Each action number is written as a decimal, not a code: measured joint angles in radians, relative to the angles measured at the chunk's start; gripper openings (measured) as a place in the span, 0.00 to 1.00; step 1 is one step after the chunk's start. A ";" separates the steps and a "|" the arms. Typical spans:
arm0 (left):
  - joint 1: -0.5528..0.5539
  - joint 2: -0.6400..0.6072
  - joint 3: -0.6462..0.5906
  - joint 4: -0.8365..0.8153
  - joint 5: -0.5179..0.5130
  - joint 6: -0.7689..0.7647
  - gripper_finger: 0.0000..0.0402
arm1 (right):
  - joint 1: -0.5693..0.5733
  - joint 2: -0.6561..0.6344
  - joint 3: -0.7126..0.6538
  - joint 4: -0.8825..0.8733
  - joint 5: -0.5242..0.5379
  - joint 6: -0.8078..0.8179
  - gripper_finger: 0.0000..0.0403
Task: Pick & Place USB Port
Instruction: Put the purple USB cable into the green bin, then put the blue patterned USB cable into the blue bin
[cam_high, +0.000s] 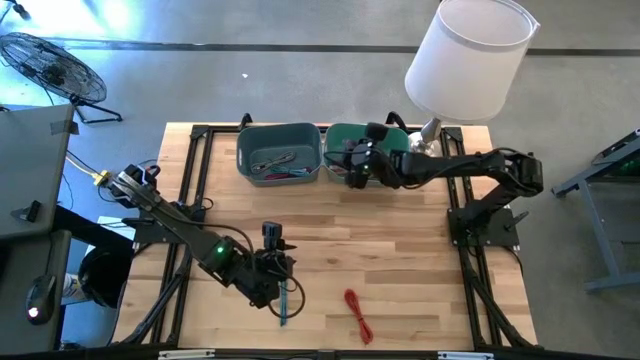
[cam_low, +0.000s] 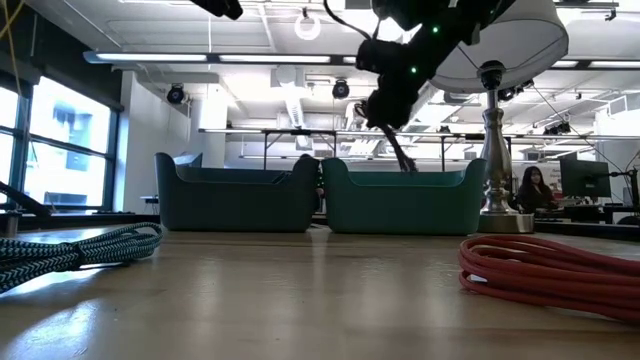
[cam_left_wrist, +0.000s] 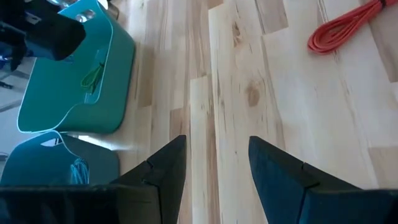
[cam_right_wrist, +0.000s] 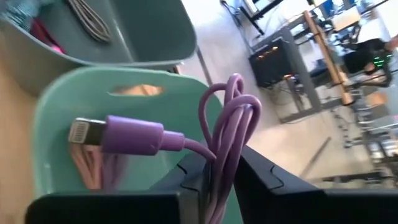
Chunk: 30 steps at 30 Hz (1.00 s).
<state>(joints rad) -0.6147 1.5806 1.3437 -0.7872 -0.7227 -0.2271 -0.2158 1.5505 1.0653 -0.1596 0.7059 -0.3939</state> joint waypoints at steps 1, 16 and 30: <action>0.000 0.005 0.000 0.002 0.002 -0.012 0.42 | 0.000 0.000 0.000 0.000 -0.014 0.012 0.15; 0.008 0.020 -0.001 -0.067 -0.005 -0.063 0.42 | 0.096 0.000 0.000 0.009 0.190 -0.003 0.58; 0.006 0.020 -0.001 -0.078 0.037 -0.071 0.42 | 0.152 -0.004 0.001 -0.014 0.436 -0.026 0.65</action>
<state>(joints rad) -0.6086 1.6009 1.3430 -0.8648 -0.6855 -0.2978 -0.0639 1.5460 1.0660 -0.1735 1.1416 -0.4198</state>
